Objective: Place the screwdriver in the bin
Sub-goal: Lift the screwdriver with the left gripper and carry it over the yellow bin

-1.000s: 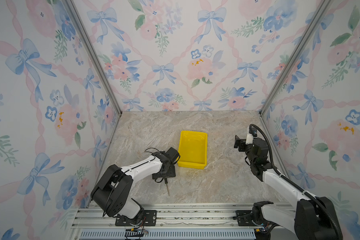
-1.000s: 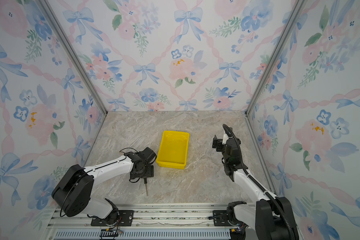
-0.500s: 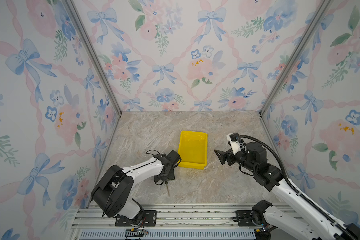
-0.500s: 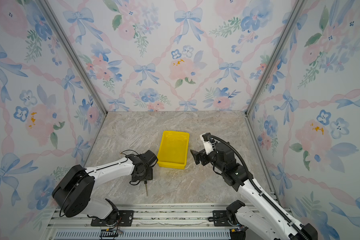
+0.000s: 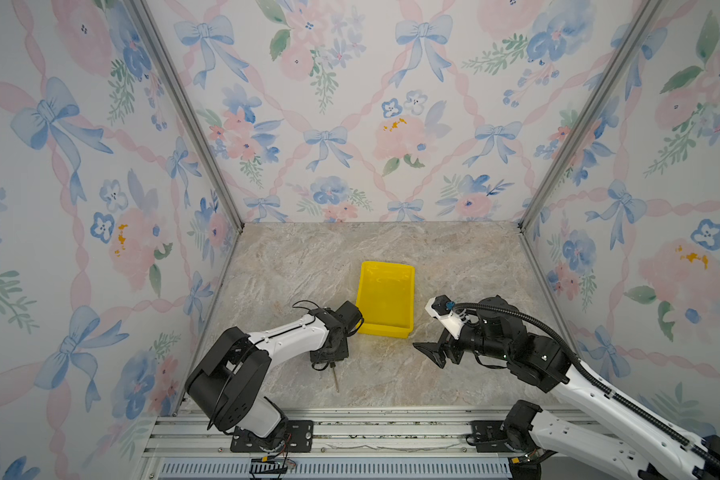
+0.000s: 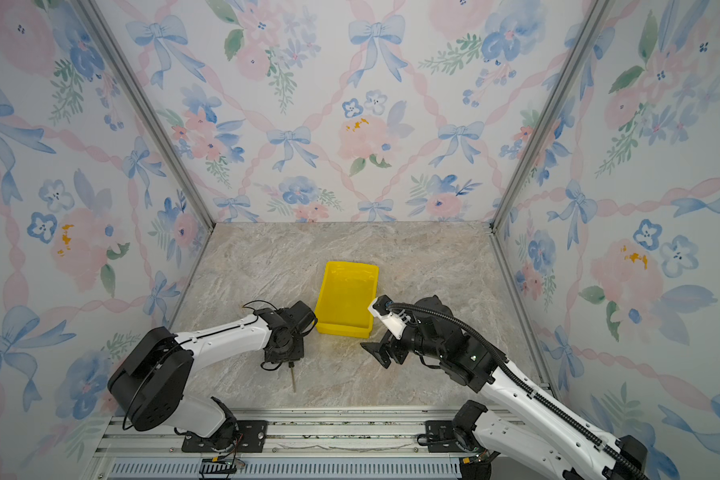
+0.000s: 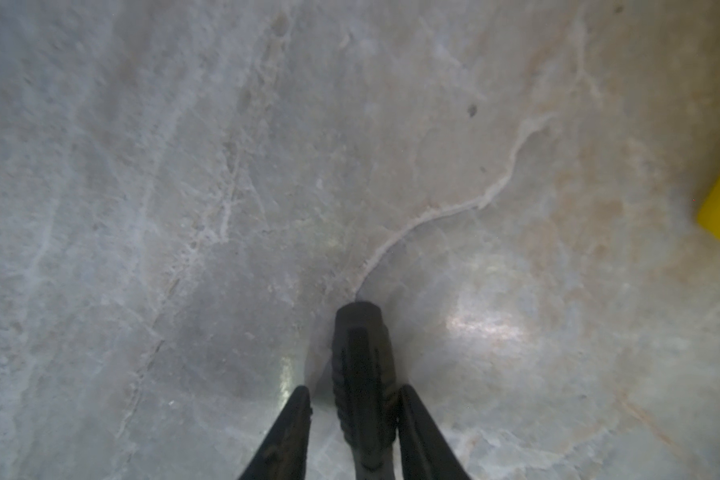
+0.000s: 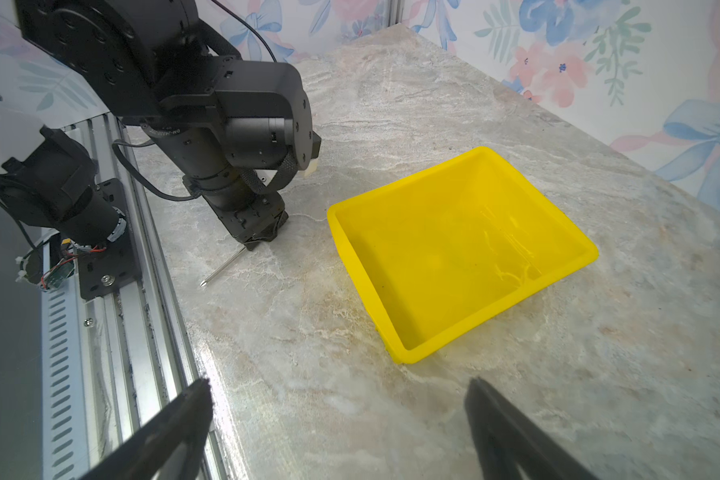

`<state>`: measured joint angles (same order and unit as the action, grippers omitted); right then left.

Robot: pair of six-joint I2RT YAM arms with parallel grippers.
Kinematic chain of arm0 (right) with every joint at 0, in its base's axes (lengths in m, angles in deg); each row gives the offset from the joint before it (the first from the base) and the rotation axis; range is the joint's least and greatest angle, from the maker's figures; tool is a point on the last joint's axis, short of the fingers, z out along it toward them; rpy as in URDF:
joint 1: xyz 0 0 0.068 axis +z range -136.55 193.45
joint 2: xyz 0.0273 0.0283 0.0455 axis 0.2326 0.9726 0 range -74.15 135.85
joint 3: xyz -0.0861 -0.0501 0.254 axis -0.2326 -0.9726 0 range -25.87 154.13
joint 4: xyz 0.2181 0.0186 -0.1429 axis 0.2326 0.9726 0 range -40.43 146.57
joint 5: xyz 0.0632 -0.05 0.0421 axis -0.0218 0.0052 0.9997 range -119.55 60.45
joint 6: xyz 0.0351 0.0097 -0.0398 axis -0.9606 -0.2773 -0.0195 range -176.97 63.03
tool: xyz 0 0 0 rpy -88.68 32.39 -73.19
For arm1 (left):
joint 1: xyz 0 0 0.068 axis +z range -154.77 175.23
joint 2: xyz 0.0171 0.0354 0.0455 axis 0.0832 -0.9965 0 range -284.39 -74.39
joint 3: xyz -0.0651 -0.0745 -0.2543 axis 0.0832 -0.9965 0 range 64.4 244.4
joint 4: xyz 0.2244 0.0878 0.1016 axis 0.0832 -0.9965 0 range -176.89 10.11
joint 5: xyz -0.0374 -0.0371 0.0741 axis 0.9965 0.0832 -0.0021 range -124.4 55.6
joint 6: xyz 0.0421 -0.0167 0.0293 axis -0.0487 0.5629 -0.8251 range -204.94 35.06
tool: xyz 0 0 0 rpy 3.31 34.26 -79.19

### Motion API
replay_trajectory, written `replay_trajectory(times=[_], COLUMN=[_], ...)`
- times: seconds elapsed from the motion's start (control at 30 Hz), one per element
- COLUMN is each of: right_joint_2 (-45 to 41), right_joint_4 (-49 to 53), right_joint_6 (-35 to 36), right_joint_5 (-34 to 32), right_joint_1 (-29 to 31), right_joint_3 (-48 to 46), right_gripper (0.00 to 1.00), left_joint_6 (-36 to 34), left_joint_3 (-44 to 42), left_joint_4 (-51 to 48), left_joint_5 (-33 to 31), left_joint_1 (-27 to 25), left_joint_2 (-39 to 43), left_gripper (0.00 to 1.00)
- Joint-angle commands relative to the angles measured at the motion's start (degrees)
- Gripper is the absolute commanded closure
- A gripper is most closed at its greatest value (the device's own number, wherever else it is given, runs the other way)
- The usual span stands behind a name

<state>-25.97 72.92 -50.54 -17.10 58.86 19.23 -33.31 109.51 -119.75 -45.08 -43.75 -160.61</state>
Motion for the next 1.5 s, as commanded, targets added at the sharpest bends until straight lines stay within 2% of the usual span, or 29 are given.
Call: replay_trajectory(times=[0.0, 0.1, 0.2, 0.33, 0.53, 0.7, 0.8, 0.93, 1.13, 1.47], right_joint_2=[1.53, 2.73, 2.72, 2.44, 3.56, 3.5, 3.58, 4.92, 7.24, 8.5], right_joint_4=[0.42, 0.81, 0.17, -0.6, -0.37, -2.13, -3.35, -4.35, -5.42, -5.8], right_joint_6=[-1.02, -0.28, -0.26, -0.28, -1.97, -4.88, -5.9, -6.28, -7.13, -8.12], right_joint_5=[-0.11, -1.38, -3.21, -5.0, -4.87, -3.29, -2.79, -1.79, -1.37, -3.36], right_joint_1=[1.88, 2.93, 2.93, 2.79, 1.18, -1.99, -4.08, -7.48, -13.11, -16.12], right_joint_3=[0.09, 0.75, 0.54, 0.43, 2.08, 1.71, 2.12, 3.79, 5.59, 5.87], right_gripper=[0.03, 0.03, 0.03, 0.03, 0.03, 0.03, 0.03, 0.03, 0.03, 0.03], left_joint_6=[1.48, 1.8, 1.58, 1.42, -0.46, -5.07, -8.42, -13.01, -17.45, -19.07], left_joint_3=[-1.11, -1.16, -1.07, -1.01, 1.37, 7.96, 13.79, 23.19, 37.45, 52.58], left_joint_4=[0.63, 1.01, 0.96, 0.74, -0.86, -3.31, -3.35, -3.25, -3.21, -3.05], left_joint_5=[-1.1, -1.02, -1.04, -1.34, -3.63, -7.07, -7.08, -6.15, -3.2, 0.78], left_joint_1=[-0.53, -0.9, -1.05, -1.01, -0.72, -0.19, 0.22, 0.24, 0.22, 0.16], left_joint_2=[-1.05, -1.34, -1.42, -0.13, 4.68, 7.82, 7.07, 2.38, -8.86, -25.98], left_gripper=[0.69, 0.74, 0.87, 0.99, 1.0, 1.0, 1.0, 1.0, 0.99, 0.99])
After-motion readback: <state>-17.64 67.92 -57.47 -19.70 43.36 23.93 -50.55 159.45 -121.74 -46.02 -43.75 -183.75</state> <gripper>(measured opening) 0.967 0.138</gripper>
